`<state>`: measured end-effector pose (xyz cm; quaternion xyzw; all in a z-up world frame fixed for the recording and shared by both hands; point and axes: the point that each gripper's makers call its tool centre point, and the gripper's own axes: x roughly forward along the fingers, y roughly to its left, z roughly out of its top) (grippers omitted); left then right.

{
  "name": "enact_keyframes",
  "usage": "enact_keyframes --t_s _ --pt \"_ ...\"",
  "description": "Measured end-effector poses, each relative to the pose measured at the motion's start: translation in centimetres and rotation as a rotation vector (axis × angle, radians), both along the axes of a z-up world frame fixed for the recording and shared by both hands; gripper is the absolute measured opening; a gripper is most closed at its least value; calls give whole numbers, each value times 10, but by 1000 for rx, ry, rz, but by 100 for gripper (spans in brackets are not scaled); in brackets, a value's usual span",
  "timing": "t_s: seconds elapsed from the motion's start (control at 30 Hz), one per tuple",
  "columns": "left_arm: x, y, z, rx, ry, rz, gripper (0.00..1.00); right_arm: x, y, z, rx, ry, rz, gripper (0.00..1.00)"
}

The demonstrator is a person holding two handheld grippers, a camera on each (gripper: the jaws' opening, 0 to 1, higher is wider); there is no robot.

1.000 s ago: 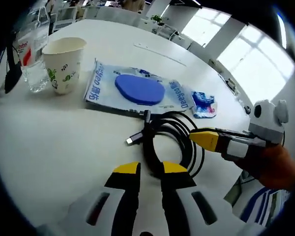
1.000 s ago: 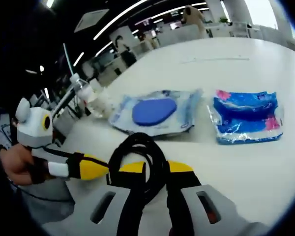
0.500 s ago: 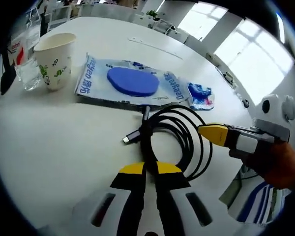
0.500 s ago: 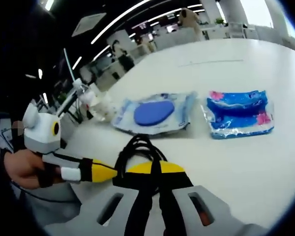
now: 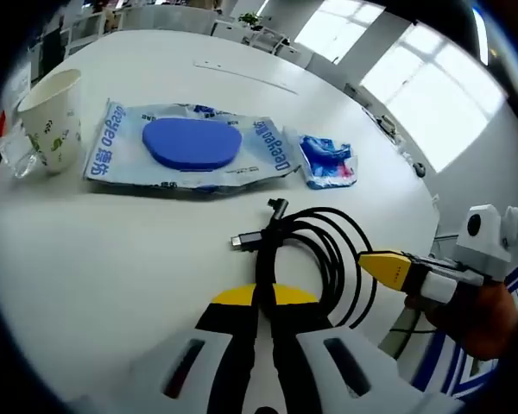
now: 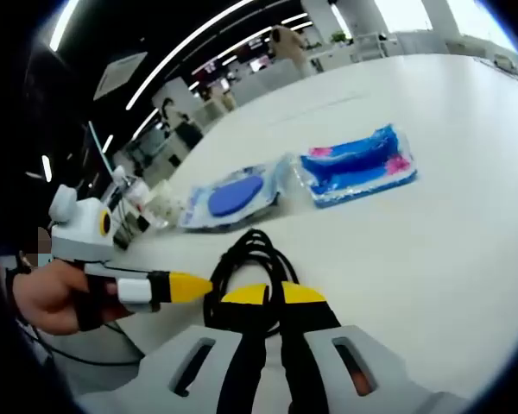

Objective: Arrange the tabletop items into an orderly group along one side of the table until the central work area is clear of visible clutter.

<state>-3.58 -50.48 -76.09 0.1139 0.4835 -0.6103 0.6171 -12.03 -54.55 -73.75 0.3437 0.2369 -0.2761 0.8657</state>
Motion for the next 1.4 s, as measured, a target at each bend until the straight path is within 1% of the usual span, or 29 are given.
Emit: enact_keyframes --t_s 0.07,0.17,0.27,0.37,0.47,0.63,0.7,0.9,1.07,1.17,1.27,1.4 --pt "-5 -6 1 -1 0 -15 1 -6 -3 0 0 4 -25 2" --pt "-8 -16 -1 -1 3 -22 1 -12 -7 -2 10 5 -55 2" --pt "-10 -25 -1 11 56 22 1 -18 -8 -5 29 12 -85 3" --pt "-10 -36 1 4 41 15 2 -20 -7 -7 46 2 -111 3" --pt "-9 -42 2 1 32 7 2 -21 -6 -9 50 6 -113 4" --pt "-6 -48 4 -8 58 26 1 -23 -9 -12 43 2 -121 5" --pt "-4 -46 4 -6 61 28 2 -24 -9 -11 46 -10 -130 5" --pt "4 -35 3 -2 47 23 4 -25 -8 -13 49 -14 -144 6" --pt "15 -25 6 -10 45 37 4 -27 -10 -9 44 -13 -149 9" --pt "18 -19 11 -19 31 19 4 -30 -12 -8 43 -15 -157 11" --pt "23 -10 14 -30 2 -20 4 -34 -15 -5 32 -3 -163 12" --pt "31 5 21 -42 -12 -27 5 -33 -16 1 13 4 -153 12"
